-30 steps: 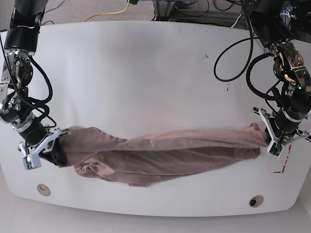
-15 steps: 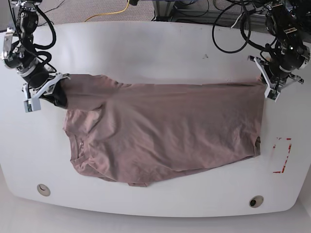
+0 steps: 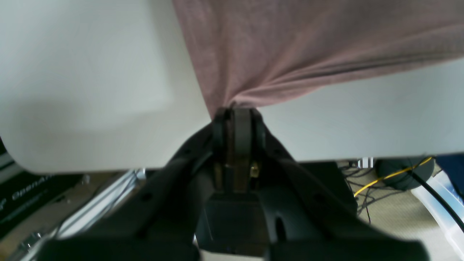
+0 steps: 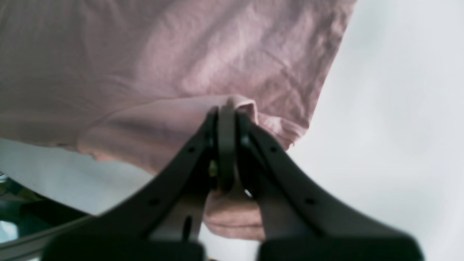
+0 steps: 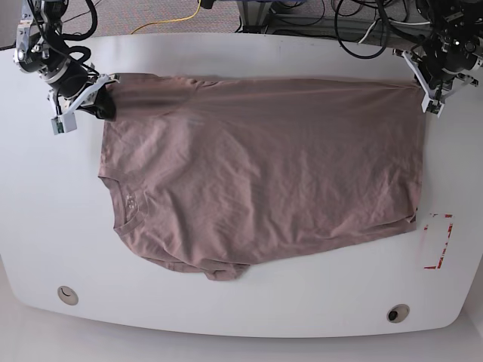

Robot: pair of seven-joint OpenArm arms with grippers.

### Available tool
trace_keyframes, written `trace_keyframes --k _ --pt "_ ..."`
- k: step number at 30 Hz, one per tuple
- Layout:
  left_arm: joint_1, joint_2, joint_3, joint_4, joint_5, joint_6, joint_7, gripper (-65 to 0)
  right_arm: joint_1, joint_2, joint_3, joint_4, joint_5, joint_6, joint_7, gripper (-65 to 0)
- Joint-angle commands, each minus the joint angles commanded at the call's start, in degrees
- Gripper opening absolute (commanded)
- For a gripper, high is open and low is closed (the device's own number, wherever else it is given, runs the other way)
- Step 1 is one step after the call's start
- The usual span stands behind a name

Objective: Layout the t-shirt on the table in an organized manner, then fold the t-shirt properly
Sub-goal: 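Swing the held t-shirt up and lay it flat across the table, then adjust both grippers' grip on the shirt's shoulder edge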

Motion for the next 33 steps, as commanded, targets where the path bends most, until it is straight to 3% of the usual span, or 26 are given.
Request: trace_keyframes --k 9,17,23,33 --pt "3.8 0.0 -4.0 -0.2 0.3 0.0 0.0 -65.0 -4.7 -1.3 0.0 0.0 0.0 0.0 0.0 -65.0" --pt "3.3 0.0 -4.0 -0.2 0.4 0.0 0.0 -65.0 -4.6 -2.0 0.7 0.1 0.0 0.0 0.0 -65.0" --pt "-0.6 -0.3 -4.0 -0.3 0.5 0.0 0.0 -65.0 -0.7 -2.1 0.6 0.0 0.0 0.0 0.0 -65.0" --pt "-8.2 -4.2 -0.1 -1.7 0.5 0.0 0.0 -65.0 6.7 -2.1 0.2 -2.6 -0.1 -0.09 -0.1 -65.0"
